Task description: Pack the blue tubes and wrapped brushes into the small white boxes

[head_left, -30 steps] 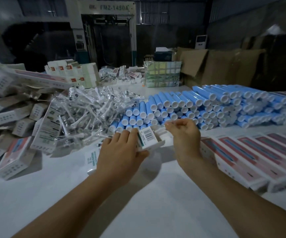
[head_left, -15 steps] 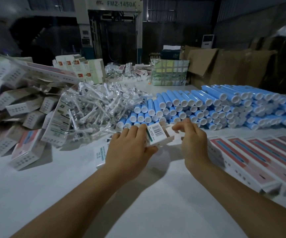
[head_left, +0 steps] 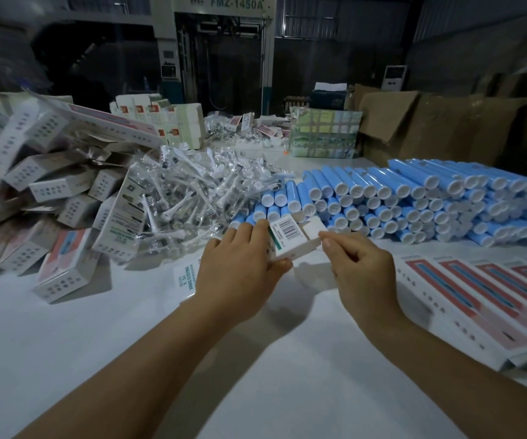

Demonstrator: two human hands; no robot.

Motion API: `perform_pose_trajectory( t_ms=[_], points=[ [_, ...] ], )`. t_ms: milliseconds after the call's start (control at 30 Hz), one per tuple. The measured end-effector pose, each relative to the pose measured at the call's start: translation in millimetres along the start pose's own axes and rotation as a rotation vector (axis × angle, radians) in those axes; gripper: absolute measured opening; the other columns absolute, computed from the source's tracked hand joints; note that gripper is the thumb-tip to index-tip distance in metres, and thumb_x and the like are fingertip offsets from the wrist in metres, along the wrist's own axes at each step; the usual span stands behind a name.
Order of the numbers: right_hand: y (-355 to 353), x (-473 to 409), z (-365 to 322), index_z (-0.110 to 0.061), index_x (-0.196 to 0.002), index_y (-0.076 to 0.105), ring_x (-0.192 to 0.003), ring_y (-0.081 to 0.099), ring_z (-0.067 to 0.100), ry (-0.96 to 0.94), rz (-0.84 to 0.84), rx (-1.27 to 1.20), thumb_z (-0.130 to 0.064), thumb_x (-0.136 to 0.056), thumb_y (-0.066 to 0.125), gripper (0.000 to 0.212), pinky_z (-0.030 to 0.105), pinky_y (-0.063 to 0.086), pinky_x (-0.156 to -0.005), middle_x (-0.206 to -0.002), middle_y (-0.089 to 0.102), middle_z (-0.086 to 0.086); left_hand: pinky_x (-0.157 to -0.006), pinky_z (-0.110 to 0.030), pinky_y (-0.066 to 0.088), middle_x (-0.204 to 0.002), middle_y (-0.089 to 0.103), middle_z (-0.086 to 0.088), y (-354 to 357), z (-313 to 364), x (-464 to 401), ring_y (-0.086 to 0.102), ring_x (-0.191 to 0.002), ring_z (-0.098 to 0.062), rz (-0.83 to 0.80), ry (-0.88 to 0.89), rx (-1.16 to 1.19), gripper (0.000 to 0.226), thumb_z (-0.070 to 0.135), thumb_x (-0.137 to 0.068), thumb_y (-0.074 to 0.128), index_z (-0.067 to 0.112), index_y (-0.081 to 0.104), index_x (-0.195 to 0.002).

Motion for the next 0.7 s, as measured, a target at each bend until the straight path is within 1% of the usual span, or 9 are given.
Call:
perform_pose_trajectory(
  t_ms=[67, 167, 200, 300, 367, 467, 533, 600, 700],
  points=[
    [3, 2, -2, -0.023, -0.100, 0.073, -0.068, 0.056, -0.002, -0.019, -0.021, 0.023, -0.006, -0.089, 0.063, 0.023, 0.013, 0.043, -0.064, -0.080, 0.064, -0.012, -0.091, -0.037, 0.033, -0.133, 0.044, 0.001, 1, 0, 0, 0.042, -0.118, -0.022, 0.007, 0.011, -0.025, 0.071, 0.063, -0.086, 0.032, 0.021, 0.025, -0.142],
    [10, 3, 5, -0.025, -0.086, 0.075, -0.066, 0.055, 0.007, 0.047, -0.057, 0.018, -0.006, -0.089, 0.062, 0.023, 0.029, 0.046, -0.065, -0.080, 0.063, -0.008, -0.091, -0.036, 0.033, -0.134, 0.044, 0.000, 3, 1, -1, 0.043, -0.118, -0.023, 0.010, 0.024, -0.065, 0.072, 0.063, -0.087, 0.033, 0.019, 0.025, -0.144],
    [12, 4, 8, -0.026, -0.090, 0.075, -0.067, 0.055, 0.007, 0.074, -0.067, 0.010, -0.007, -0.089, 0.062, 0.023, 0.030, 0.046, -0.067, -0.081, 0.062, -0.009, -0.091, -0.036, 0.033, -0.134, 0.044, 0.000, 4, 1, -1, 0.043, -0.118, -0.023, 0.012, 0.024, -0.076, 0.072, 0.063, -0.088, 0.033, 0.018, 0.025, -0.144],
    [17, 4, 12, -0.012, -0.109, 0.071, -0.065, 0.053, 0.005, 0.111, -0.085, 0.015, -0.008, -0.090, 0.060, 0.022, 0.026, 0.045, -0.069, -0.085, 0.061, -0.009, -0.091, -0.036, 0.033, -0.133, 0.047, -0.001, 4, 3, -1, 0.044, -0.117, -0.023, 0.014, 0.019, -0.100, 0.073, 0.062, -0.087, 0.032, 0.017, 0.028, -0.144],
    [20, 6, 13, -0.016, -0.116, 0.068, -0.063, 0.053, 0.003, 0.118, -0.103, 0.032, -0.009, -0.092, 0.059, 0.027, 0.021, 0.046, -0.067, -0.090, 0.061, -0.007, -0.090, -0.037, 0.035, -0.129, 0.051, -0.003, 4, 9, 0, 0.048, -0.113, -0.025, 0.009, 0.026, -0.114, 0.073, 0.061, -0.084, 0.031, 0.015, 0.034, -0.141],
    [23, 8, 14, -0.010, -0.109, 0.071, -0.057, 0.053, 0.000, 0.121, -0.128, 0.070, -0.008, -0.093, 0.057, 0.021, 0.014, 0.045, -0.056, -0.087, 0.060, -0.005, -0.084, -0.039, 0.039, -0.120, 0.058, -0.007, 4, 19, 2, 0.053, -0.106, -0.028, 0.033, 0.044, -0.117, 0.067, 0.056, -0.085, 0.047, 0.010, 0.045, -0.134],
    [22, 9, 16, -0.003, -0.103, 0.071, -0.056, 0.053, 0.000, 0.139, -0.121, 0.079, -0.006, -0.093, 0.055, 0.019, 0.013, 0.045, -0.054, -0.082, 0.059, -0.007, -0.085, -0.039, 0.038, -0.122, 0.056, -0.006, 5, 21, 2, 0.052, -0.107, -0.027, 0.020, 0.043, -0.148, 0.067, 0.056, -0.085, 0.045, 0.011, 0.043, -0.135],
    [22, 10, 17, -0.007, -0.115, 0.068, -0.061, 0.055, 0.000, 0.159, -0.131, 0.045, -0.004, -0.093, 0.055, 0.026, 0.015, 0.047, -0.058, -0.086, 0.061, -0.004, -0.085, -0.039, 0.038, -0.122, 0.056, -0.006, 4, 22, 4, 0.051, -0.107, -0.027, 0.021, 0.044, -0.160, 0.068, 0.057, -0.084, 0.041, 0.011, 0.043, -0.135],
    [26, 8, 21, -0.024, -0.145, 0.037, -0.065, 0.051, 0.007, 0.230, -0.160, -0.022, -0.005, -0.093, 0.054, 0.057, 0.032, 0.051, -0.064, -0.093, 0.066, 0.013, -0.082, -0.040, 0.041, -0.117, 0.059, -0.008, 2, 24, 6, 0.054, -0.103, -0.029, 0.032, 0.055, -0.163, 0.067, 0.055, -0.083, 0.047, 0.009, 0.048, -0.131]
  ],
)
Point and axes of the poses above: each hand's wrist, its own x-axis away from the middle knuckle, its own y-axis out of the palm, z = x × y, the point moved 9 cm from there along -x, towards the middle knuckle
